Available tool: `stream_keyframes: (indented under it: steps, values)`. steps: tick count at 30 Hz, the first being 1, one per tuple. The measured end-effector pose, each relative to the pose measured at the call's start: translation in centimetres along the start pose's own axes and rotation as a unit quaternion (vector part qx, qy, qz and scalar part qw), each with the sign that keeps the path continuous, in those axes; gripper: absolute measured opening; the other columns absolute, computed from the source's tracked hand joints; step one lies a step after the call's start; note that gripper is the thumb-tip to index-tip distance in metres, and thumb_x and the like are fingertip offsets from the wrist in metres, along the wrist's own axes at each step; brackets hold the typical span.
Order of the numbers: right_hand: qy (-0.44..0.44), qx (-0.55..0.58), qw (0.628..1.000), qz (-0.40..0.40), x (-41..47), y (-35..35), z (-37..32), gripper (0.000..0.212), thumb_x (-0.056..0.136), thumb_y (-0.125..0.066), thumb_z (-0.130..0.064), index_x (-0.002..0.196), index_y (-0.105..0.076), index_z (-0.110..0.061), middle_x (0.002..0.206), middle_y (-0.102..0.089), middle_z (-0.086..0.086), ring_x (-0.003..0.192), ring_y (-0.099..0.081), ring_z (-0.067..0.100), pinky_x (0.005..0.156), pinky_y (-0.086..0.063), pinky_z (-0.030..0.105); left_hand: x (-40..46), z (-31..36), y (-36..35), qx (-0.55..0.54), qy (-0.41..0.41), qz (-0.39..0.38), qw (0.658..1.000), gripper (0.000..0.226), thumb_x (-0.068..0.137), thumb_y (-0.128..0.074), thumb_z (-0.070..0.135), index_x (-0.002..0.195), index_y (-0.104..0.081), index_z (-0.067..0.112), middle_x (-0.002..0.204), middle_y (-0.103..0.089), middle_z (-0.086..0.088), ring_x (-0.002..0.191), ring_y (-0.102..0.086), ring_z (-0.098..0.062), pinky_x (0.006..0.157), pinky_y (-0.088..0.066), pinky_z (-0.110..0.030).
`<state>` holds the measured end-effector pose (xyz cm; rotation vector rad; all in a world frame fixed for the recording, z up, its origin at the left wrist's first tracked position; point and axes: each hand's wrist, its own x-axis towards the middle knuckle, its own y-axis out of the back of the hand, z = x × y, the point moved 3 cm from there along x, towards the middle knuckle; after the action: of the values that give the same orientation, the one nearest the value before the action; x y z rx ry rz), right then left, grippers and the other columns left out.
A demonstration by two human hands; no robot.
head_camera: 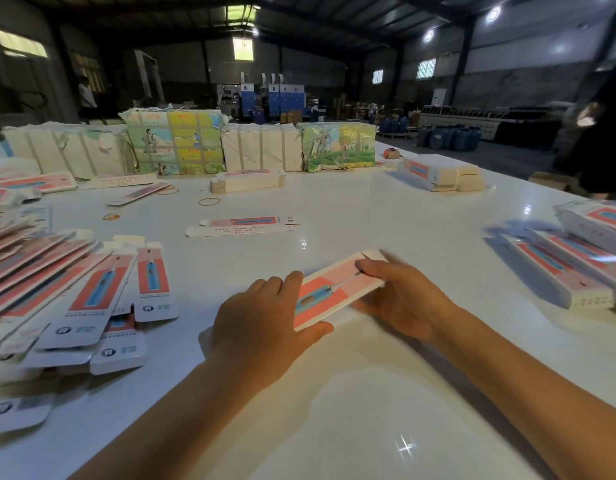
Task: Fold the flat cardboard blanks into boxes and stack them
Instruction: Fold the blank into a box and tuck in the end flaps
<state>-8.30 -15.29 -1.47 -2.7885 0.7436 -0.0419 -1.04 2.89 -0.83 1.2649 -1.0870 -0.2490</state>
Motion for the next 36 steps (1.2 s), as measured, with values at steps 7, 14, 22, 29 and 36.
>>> stream_keyframes:
  steps: [7,14,22,29,36]
  values:
    - [0.336,-0.462,0.818,0.070,-1.6,-2.0,0.0,0.012,0.100,-0.038,-0.027,0.092,-0.047,-0.028,0.069,-0.055,-0.022,0.070,-0.059,-0.007,0.055,-0.042,0.006,0.1,0.6,-0.1,-0.011,0.009,0.008,1.000,0.082,0.066,-0.017,0.079,0.130,-0.034,0.030,0.106,-0.056,0.012,0.077,-0.042,-0.006,0.059,-0.030,-0.015]
    - [0.167,-0.076,0.982,0.038,-0.7,-1.4,-0.3,0.045,0.099,-0.044,-0.012,0.068,-0.076,-0.022,0.071,-0.072,-0.001,0.071,-0.067,0.013,0.068,-0.057,0.023,0.2,0.2,0.5,-0.022,-0.032,0.066,0.997,0.065,0.061,-0.054,0.064,0.096,-0.067,0.010,0.065,-0.061,-0.002,0.048,-0.056,-0.016,0.037,-0.040,-0.021]
    - [0.165,-0.062,0.983,0.047,-0.4,-0.7,-0.3,0.056,0.095,-0.038,0.003,0.068,-0.078,-0.025,0.071,-0.073,0.001,0.069,-0.069,0.015,0.063,-0.055,0.021,0.2,0.3,0.4,-0.016,-0.035,0.065,0.997,0.067,0.060,-0.055,0.066,0.097,-0.067,0.012,0.065,-0.062,-0.001,0.046,-0.054,-0.015,0.036,-0.039,-0.021]
    - [0.258,-0.175,0.949,0.052,-1.2,-0.8,-0.8,0.041,0.086,-0.036,0.008,0.080,-0.069,-0.016,0.056,-0.061,-0.010,0.053,-0.055,0.003,0.055,-0.048,0.015,0.1,0.1,0.3,-0.037,-0.034,0.059,0.997,0.070,0.061,-0.053,0.067,0.102,-0.066,0.012,0.069,-0.063,-0.001,0.048,-0.057,-0.016,0.037,-0.042,-0.023]
    - [0.323,-0.293,0.900,0.021,-2.6,-1.6,-1.1,0.042,0.094,-0.040,-0.022,0.084,-0.066,-0.054,0.085,-0.068,-0.026,0.082,-0.064,0.005,0.070,-0.050,0.018,-0.1,0.2,1.0,-0.096,0.002,0.038,0.995,0.074,0.066,-0.044,0.068,0.116,-0.059,0.015,0.082,-0.065,0.002,0.062,-0.061,-0.014,0.045,-0.040,-0.020]
